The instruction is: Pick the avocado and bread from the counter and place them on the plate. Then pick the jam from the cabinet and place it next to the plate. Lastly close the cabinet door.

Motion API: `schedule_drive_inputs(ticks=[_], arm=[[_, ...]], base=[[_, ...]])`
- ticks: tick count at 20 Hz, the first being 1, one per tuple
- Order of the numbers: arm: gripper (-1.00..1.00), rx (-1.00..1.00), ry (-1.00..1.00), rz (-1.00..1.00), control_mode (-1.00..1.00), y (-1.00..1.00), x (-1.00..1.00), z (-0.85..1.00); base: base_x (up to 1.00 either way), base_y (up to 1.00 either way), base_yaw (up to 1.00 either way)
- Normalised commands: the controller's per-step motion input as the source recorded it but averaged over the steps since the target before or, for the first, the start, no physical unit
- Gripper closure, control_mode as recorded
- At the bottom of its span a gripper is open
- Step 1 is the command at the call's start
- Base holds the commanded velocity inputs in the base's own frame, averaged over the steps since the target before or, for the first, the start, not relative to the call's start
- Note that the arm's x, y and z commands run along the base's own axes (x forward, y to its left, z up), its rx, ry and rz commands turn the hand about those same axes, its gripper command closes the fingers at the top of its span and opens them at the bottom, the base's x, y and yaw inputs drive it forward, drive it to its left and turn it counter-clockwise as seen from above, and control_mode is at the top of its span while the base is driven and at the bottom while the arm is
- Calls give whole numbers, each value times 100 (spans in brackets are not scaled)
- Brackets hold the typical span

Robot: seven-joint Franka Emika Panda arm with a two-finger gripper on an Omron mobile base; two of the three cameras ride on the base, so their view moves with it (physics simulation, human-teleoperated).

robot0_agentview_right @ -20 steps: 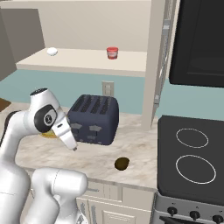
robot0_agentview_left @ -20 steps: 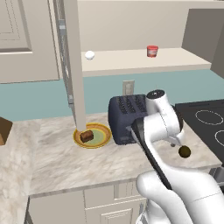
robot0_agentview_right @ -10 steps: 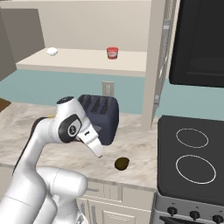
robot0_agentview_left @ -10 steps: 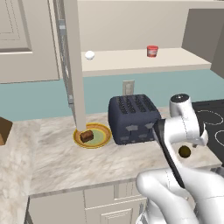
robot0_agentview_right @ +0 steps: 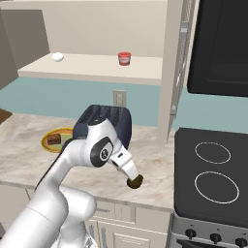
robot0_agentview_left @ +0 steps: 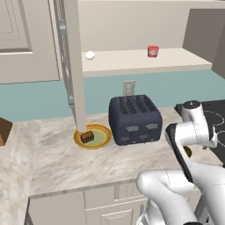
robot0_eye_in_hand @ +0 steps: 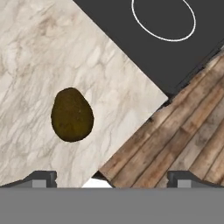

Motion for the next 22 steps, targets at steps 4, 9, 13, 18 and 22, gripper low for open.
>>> schedule_drive_inputs(ticks=[4,9,13,18,22], arm=[[-100,1,0,10,-100,-2,47,-26],[-100,5,0,14,-100,-1,46,-25],[-100,1,6,8,-100,-11,17,-29],[-100,0,11,2,-100,-4,3,-21],[-100,0,7,0,-100,-6,0,-14]], base=[[0,0,0],[0,0,0],[0,0,0],[0,0,0],[0,0,0]])
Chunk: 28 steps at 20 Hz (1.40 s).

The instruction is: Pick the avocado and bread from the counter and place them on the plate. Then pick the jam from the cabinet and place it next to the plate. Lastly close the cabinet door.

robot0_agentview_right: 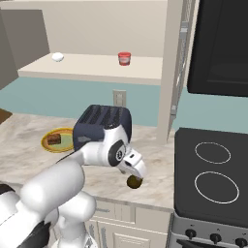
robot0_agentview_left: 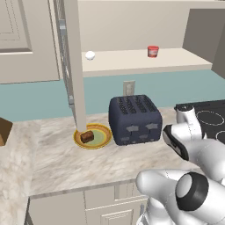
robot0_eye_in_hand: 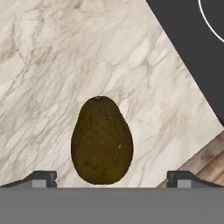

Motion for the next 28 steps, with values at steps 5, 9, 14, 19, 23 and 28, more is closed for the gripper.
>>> schedule_drive_inputs(ticks=[5,9,14,19,23,28], arm=[[-100,0,1,0,-100,-16,0,-16],[-100,0,0,0,-100,-5,0,-15],[-100,0,0,0,-100,0,1,-11],[-100,0,0,0,-100,0,0,-10],[-100,0,0,0,-100,0,0,-14],[-100,0,0,2,-100,0,6,-20]], base=[[0,0,0],[0,0,0],[0,0,0],[0,0,0],[0,0,0],[0,0,0]])
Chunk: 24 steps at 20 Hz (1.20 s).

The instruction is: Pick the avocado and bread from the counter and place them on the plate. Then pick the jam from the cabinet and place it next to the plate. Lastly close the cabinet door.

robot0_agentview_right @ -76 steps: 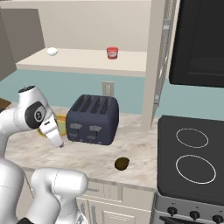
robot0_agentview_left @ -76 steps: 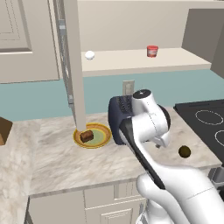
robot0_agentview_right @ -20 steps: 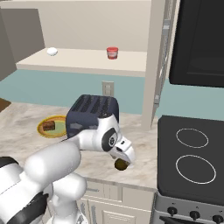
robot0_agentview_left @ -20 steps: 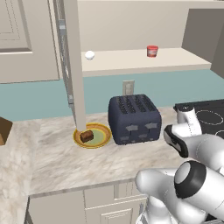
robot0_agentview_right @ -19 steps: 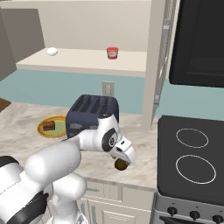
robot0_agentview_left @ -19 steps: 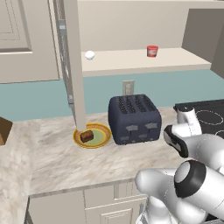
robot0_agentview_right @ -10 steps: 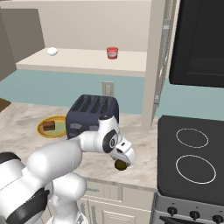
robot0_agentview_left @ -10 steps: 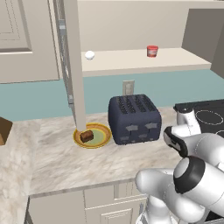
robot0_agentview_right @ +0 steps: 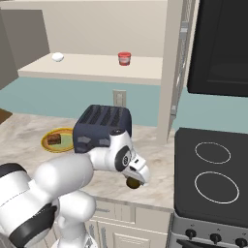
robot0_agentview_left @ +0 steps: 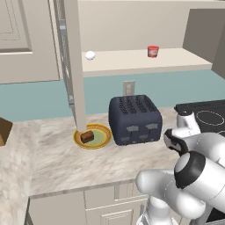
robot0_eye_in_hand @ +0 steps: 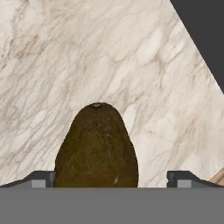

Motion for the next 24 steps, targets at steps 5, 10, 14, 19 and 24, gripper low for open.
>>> schedule_drive_inputs(ticks=[5,10,14,19,24], arm=[[-100,0,0,4,-100,0,11,-24],[100,0,1,2,-100,12,2,-28],[100,0,1,0,-100,2,0,-16],[100,0,0,0,-100,8,-22,24],[100,0,0,2,-100,56,-31,65]], base=[[0,0,0],[0,0,0],[0,0,0],[0,0,0],[0,0,0]])
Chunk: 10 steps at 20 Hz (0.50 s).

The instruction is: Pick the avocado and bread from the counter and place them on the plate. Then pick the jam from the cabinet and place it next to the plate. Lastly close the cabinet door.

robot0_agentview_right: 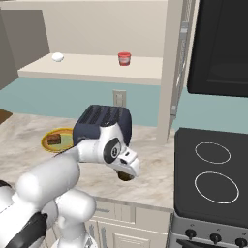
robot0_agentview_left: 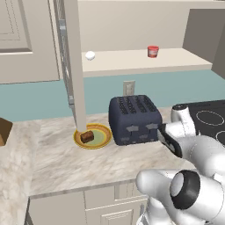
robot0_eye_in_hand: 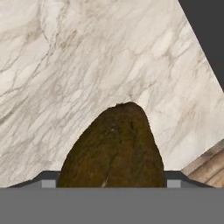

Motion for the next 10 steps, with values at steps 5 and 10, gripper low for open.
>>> schedule_drive_inputs(ticks=[5,10], arm=[[100,0,0,6,-100,81,-24,67],[100,0,0,11,-100,96,-17,43]], base=[[0,0,0],[0,0,0]])
